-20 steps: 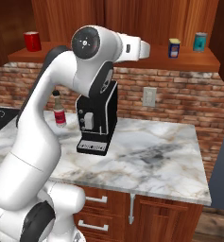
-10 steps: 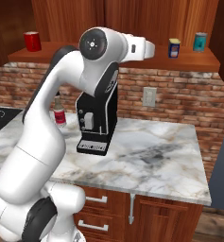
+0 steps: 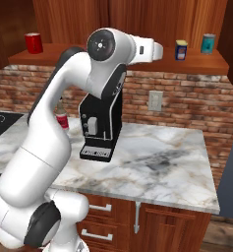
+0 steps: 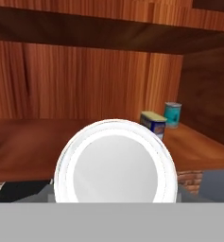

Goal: Pick the cans from the counter and place them in their designated side in the cabinet.

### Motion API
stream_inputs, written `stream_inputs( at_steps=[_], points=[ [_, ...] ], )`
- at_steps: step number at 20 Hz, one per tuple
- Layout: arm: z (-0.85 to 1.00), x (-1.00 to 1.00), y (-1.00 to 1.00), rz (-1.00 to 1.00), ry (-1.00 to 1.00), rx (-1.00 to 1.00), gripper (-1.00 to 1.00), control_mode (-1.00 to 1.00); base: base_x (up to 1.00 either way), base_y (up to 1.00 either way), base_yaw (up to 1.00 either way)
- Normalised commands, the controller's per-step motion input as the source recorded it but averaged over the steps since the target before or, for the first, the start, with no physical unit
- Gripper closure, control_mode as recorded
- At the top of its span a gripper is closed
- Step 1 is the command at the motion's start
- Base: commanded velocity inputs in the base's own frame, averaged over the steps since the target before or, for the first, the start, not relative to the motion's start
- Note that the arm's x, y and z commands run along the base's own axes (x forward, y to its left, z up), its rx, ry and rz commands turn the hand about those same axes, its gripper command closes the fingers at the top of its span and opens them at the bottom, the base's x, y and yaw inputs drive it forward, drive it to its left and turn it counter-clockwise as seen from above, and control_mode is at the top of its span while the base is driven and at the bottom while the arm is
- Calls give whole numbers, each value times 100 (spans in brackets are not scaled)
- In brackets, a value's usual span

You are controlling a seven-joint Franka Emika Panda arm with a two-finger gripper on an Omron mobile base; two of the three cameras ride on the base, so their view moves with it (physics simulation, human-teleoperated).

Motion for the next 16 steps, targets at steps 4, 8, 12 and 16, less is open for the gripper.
stream_inputs(
  at_steps=[4, 8, 12, 16],
  points=[
    [0, 11, -2, 0, 8, 0, 100, -100, 0, 0, 0],
    [0, 11, -5, 0, 6, 0, 100, -100, 0, 0, 0],
    [0, 13, -3, 0, 0, 0, 100, -100, 0, 0, 0],
    [0, 18, -4, 0, 0, 0, 100, -100, 0, 0, 0]
  ],
)
